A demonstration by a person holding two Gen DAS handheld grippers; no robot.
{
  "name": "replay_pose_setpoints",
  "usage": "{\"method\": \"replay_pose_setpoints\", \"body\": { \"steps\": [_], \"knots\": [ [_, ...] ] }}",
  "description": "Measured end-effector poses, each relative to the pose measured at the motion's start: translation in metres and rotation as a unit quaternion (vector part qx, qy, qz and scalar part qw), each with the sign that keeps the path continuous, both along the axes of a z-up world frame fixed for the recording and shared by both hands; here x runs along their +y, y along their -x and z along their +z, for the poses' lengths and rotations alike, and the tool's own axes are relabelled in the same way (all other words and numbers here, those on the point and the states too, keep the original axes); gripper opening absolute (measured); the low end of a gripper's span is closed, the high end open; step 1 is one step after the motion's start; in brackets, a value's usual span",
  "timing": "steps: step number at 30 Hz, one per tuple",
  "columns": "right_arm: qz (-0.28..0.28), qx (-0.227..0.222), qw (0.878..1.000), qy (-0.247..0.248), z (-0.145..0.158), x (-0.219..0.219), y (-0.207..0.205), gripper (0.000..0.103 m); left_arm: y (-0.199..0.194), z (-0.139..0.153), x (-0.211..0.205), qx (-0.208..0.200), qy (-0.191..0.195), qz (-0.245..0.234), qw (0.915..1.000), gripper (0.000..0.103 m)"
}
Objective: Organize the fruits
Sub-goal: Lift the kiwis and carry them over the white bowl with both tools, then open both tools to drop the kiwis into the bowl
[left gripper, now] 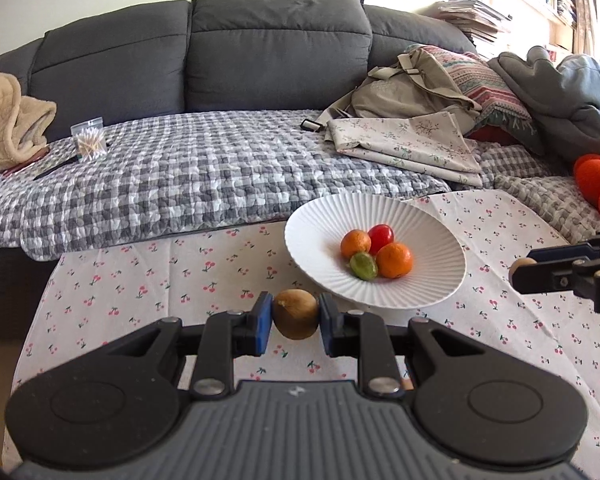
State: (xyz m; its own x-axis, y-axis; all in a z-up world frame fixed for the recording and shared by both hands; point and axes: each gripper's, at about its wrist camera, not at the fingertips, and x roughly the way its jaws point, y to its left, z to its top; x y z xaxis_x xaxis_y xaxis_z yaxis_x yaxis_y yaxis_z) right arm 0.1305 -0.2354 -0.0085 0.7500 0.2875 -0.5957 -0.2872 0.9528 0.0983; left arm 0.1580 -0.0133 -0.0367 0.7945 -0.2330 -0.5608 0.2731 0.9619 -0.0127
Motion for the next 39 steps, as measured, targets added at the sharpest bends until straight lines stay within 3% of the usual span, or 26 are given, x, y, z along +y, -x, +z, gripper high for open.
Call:
{"method": "replay_pose_setpoints", "body": {
  "steps": [9, 15, 23, 39],
  "knots": [
    [-0.055, 0.007, 0.998, -0.039, -0.002, -0.028, -0.042, 0.024, -0.028, -0.006, -0.048, 0.001, -0.015, -0.039, 0.9991, 0.023],
    [-0.087, 0.029, 0.994, -0.052, -0.020, -0.038, -0.076, 0.024, -0.058, -0.018, -0.072, 0.013, -0.016, -0.049, 0.9986, 0.023],
    [-0.105, 0.050, 0.993, -0.026, -0.051, -0.041, -0.112, 0.024, -0.081, -0.039, -0.091, 0.033, -0.031, -0.059, 0.9972, 0.023],
    [-0.102, 0.062, 0.992, -0.028, -0.063, -0.042, -0.122, 0.028, -0.090, -0.059, -0.098, 0.051, -0.044, -0.059, 0.9960, 0.027]
  ]
}}
